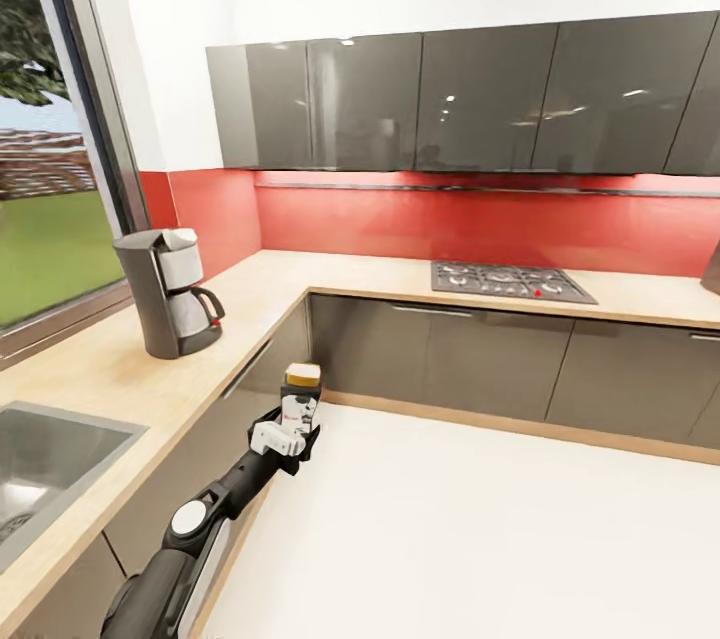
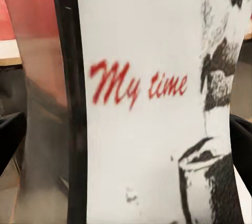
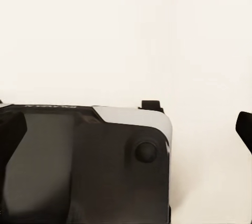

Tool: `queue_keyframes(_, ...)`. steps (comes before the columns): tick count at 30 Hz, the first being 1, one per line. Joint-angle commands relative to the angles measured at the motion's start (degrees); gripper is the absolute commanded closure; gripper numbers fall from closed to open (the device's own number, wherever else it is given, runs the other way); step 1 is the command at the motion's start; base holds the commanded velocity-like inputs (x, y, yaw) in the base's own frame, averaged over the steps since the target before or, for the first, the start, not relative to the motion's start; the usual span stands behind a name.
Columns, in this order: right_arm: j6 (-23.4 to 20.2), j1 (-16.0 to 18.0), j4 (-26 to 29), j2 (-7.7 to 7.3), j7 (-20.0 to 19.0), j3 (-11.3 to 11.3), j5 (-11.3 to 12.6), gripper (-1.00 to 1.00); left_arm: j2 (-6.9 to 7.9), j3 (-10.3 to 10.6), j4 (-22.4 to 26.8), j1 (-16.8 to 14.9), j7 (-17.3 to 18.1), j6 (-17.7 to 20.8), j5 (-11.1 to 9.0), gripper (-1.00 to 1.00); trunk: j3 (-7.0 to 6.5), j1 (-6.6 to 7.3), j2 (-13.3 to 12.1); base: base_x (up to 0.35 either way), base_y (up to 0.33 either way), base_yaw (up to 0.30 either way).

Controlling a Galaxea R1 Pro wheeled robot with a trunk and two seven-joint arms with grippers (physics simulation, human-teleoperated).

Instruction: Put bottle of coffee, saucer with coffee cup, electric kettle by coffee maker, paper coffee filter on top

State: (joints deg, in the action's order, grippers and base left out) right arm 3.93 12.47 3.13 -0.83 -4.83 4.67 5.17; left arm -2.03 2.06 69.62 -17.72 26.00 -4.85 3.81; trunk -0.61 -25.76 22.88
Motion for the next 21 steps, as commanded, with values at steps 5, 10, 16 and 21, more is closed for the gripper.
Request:
queue_keyframes(5, 0.2, 0.01, -0.06, 0.03, -0.18, 0.51, 0.55, -1.0, 0.13, -0.76, 1.68, -0.03, -0.14, -0.11, -0.51, 1.0, 0.02, -0.02, 0.04, 0.008, -0.004, 0.263)
queue_keyframes(10, 0.2, 0.01, -0.06, 0.04, -0.18, 0.52, 0.55, -1.0, 0.18, -5.92, 7.68, -0.45, -0.14, 3.24, -3.76, 1.0, 0.02, -0.02, 0.04, 0.001, 0.0, 0.275)
queue_keyframes(16, 0.2, 0.01, -0.06, 0.04, -0.18, 0.52, 0.55, -1.0, 0.49, -9.78, 11.63, -1.22, -0.04, 10.98, -4.52, 1.0, 0.02, -0.02, 0.04, 0.0, 0.0, 0.277)
queue_keyframes(21, 0.2, 0.01, -0.06, 0.04, -0.18, 0.5, 0.55, -1.0, 1.6, -11.72, 12.28, -2.7, -0.21, 11.97, -4.39, 1.0, 0.02, -0.02, 0.04, 0.0, 0.0, 0.253)
